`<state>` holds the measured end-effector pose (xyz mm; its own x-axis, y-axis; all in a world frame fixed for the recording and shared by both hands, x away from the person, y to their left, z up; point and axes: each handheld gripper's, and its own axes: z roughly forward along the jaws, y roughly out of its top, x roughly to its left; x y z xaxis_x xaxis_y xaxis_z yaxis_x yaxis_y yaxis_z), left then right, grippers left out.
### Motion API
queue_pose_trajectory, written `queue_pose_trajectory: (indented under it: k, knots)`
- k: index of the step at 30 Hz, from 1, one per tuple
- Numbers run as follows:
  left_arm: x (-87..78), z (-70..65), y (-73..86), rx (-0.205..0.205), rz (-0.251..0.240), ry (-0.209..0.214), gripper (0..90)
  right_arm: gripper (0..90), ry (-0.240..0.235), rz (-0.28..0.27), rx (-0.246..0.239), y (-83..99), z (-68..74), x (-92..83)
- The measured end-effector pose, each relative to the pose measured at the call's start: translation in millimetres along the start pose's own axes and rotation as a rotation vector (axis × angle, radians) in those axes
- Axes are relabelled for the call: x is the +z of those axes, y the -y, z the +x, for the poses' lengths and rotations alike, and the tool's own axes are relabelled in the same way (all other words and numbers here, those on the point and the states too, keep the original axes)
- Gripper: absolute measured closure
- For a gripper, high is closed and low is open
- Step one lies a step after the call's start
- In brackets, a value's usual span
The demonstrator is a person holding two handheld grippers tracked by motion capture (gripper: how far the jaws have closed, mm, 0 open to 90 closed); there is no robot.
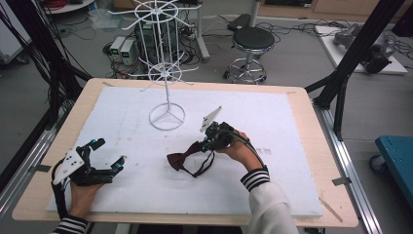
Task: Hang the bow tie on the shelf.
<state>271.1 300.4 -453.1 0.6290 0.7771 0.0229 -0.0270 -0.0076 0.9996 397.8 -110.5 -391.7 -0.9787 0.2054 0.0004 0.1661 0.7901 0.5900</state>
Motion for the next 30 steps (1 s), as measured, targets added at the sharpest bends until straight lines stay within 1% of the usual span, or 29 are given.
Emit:
queue_pose_trajectory:
  k: [2, 4, 5, 7, 10, 12, 13, 14, 16, 18, 19, 23, 25, 27, 30]
  knots:
    - [-0.3, 0.5, -0.8, -0.013, 0.002, 0.009, 1.7, 85.5, 0.006, -0.026, 0.003, -0.2, -0.3, -3.1]
    - [-0.5, 0.9, -3.0, -0.015, 0.003, 0.023, 1.7, 85.5, 0.014, -0.047, 0.018, -0.4, -0.2, -8.2]
    - [-0.8, 1.3, -4.7, -0.017, 0.0, 0.027, 1.7, 85.5, 0.023, -0.074, 0.025, 0.0, -0.3, -13.1]
    - [-0.5, 2.4, -8.0, -0.024, 0.011, 0.039, 1.7, 85.5, 0.027, -0.08, 0.024, 0.0, -0.2, -14.4]
    - [1.1, 3.8, -15.2, -0.024, 0.034, 0.063, 1.7, 85.5, 0.044, -0.098, 0.026, 0.3, 0.4, -19.5]
    - [3.1, 4.4, -20.5, -0.028, 0.043, 0.084, 1.7, 85.4, 0.052, -0.113, 0.04, 0.0, 1.2, -22.9]
    - [4.6, 4.4, -23.2, -0.032, 0.05, 0.096, 1.7, 85.4, 0.068, -0.128, 0.043, -0.9, 2.5, -26.4]
    - [6.2, 4.7, -26.0, -0.03, 0.06, 0.11, 1.7, 85.4, 0.068, -0.128, 0.043, -0.9, 2.5, -26.4]
    - [9.6, 4.7, -31.3, -0.028, 0.072, 0.128, 1.7, 85.5, 0.083, -0.151, 0.043, -2.5, 4.9, -31.1]
    - [13.6, 4.0, -37.0, -0.03, 0.082, 0.146, 1.7, 85.4, 0.088, -0.156, 0.043, -2.8, 5.4, -32.5]
    - [15.6, 3.4, -39.7, -0.032, 0.083, 0.156, 1.7, 85.4, 0.097, -0.169, 0.054, -3.5, 6.7, -35.0]
    - [24.0, 0.5, -51.5, -0.035, 0.093, 0.19, 1.7, 85.4, 0.104, -0.203, 0.064, -4.6, 7.9, -37.9]
    - [28.2, -1.2, -56.4, -0.037, 0.09, 0.204, 1.7, 85.4, 0.113, -0.22, 0.06, -5.9, 9.1, -39.8]
    - [32.8, -3.1, -60.8, -0.037, 0.102, 0.224, 1.7, 85.4, 0.114, -0.234, 0.056, -7.3, 10.3, -41.0]
    - [39.1, -6.8, -67.0, -0.024, 0.12, 0.248, 1.7, 85.4, 0.115, -0.251, 0.053, -9.3, 12.9, -43.3]
